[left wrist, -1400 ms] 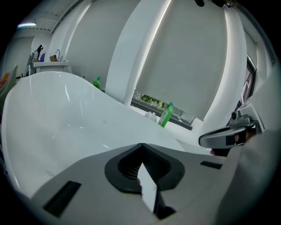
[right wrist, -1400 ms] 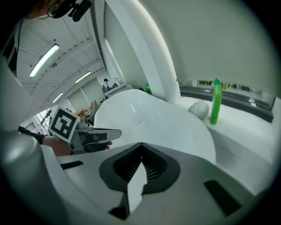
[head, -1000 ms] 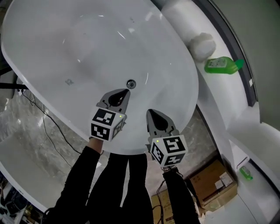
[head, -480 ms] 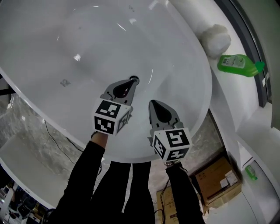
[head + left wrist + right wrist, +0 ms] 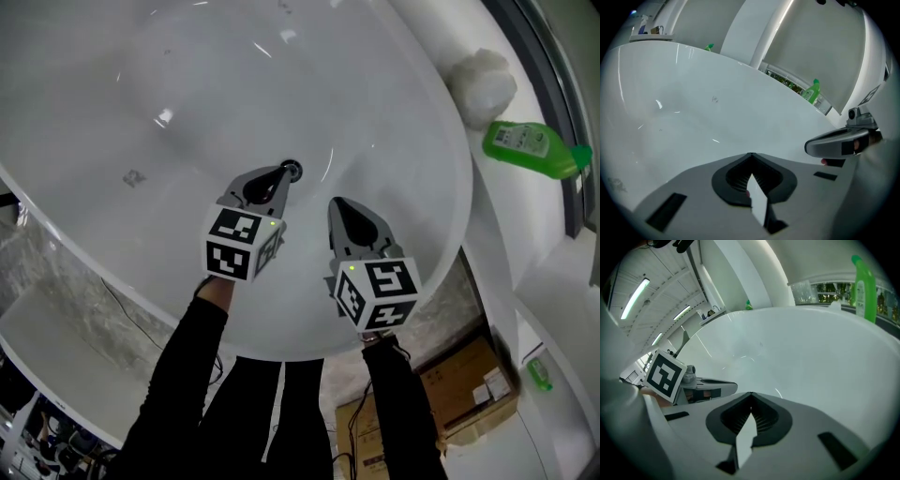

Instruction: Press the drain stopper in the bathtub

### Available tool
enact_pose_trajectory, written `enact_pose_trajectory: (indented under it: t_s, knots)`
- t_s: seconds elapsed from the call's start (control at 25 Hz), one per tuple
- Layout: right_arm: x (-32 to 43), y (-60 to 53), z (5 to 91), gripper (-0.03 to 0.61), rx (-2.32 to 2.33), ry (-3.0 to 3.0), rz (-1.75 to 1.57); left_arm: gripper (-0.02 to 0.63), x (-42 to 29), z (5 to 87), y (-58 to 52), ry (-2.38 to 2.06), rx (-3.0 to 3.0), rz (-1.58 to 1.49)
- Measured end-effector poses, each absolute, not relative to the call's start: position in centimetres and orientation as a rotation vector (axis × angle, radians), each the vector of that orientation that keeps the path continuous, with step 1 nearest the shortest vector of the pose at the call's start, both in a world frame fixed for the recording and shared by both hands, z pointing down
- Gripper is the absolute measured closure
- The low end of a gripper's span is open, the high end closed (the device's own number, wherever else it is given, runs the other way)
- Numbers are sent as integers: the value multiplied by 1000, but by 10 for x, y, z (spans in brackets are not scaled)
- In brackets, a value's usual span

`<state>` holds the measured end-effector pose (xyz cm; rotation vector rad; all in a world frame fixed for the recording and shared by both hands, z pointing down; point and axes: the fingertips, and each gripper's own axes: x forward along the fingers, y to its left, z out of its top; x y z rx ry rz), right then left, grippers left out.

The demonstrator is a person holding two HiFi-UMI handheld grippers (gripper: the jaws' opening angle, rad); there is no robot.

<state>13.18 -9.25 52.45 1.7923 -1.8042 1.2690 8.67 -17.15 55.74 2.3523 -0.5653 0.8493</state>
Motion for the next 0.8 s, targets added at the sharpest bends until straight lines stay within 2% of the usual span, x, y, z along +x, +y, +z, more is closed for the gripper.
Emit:
enact_pose_trajectory:
  t_s: [0.8]
  knots:
    - [128, -104, 596, 577, 1736, -1742, 1387, 606, 71, 647, -166, -591, 2231, 964]
